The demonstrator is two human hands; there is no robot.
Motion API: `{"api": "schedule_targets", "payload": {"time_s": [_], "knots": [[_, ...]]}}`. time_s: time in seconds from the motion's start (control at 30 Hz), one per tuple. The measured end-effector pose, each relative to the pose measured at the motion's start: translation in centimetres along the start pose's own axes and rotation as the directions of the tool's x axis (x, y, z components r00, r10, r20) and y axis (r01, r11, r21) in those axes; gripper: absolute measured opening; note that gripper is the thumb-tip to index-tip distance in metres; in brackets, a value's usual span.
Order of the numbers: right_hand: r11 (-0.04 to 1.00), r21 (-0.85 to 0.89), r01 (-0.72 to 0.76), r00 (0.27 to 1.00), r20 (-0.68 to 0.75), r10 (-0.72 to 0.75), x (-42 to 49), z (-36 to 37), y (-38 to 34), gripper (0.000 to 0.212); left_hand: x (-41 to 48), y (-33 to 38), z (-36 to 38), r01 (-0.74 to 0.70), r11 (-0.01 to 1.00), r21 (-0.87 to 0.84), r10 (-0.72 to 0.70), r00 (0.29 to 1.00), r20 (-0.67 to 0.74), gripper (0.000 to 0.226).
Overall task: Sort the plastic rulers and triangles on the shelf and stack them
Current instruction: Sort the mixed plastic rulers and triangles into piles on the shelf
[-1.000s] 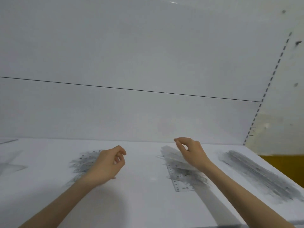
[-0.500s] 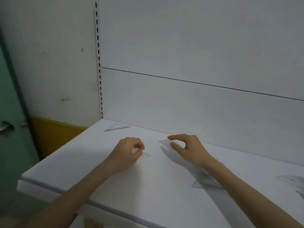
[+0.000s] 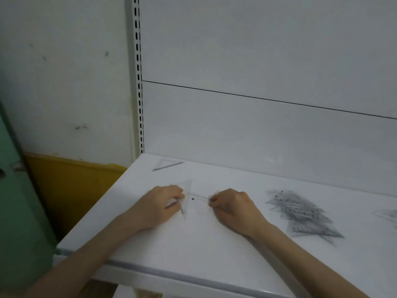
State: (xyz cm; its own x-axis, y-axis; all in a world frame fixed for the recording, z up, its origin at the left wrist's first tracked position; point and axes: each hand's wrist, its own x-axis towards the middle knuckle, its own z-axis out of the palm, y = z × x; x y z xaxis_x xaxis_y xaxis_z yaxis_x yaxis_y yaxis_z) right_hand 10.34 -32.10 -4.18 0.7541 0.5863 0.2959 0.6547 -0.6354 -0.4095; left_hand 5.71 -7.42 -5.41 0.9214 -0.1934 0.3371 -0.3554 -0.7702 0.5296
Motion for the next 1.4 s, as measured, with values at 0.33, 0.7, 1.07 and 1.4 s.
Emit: {"api": "schedule_targets", "payload": {"time_s": [0.33, 0.7, 1.07, 1.4], "knots": [[0.992, 0.030, 0.120, 0.992, 0.028, -0.121, -7.5, -1.0, -4.1, 0.031, -6.2, 3.0, -1.5, -0.025, 0.998, 0.062, 0.020, 0.997, 0.073, 0.056], [0.944, -0.128, 0.304, 0.950, -0.027, -0.310, -13.0, -0.6, -6.1, 0.018, -11.4, 6.4, -3.3, 0.009, 0.956, 0.292, -0.110, 0.938, 0.329, 0.075], [0.964, 0.243, 0.108, 0.954, -0.296, -0.032, -14.7, -4.3, -6.8, 0.010, -10.3, 9.3, -3.8, 0.231, 0.932, 0.280, -0.231, 0.972, -0.033, 0.034], [0.914, 0.384, -0.132, 0.879, -0.381, 0.287, -17.9, -9.5, -3.2, 0.021, -5.8, 13.3, -1.5, 0.039, 0.997, -0.059, -0.043, 0.997, -0.067, 0.019]]}}
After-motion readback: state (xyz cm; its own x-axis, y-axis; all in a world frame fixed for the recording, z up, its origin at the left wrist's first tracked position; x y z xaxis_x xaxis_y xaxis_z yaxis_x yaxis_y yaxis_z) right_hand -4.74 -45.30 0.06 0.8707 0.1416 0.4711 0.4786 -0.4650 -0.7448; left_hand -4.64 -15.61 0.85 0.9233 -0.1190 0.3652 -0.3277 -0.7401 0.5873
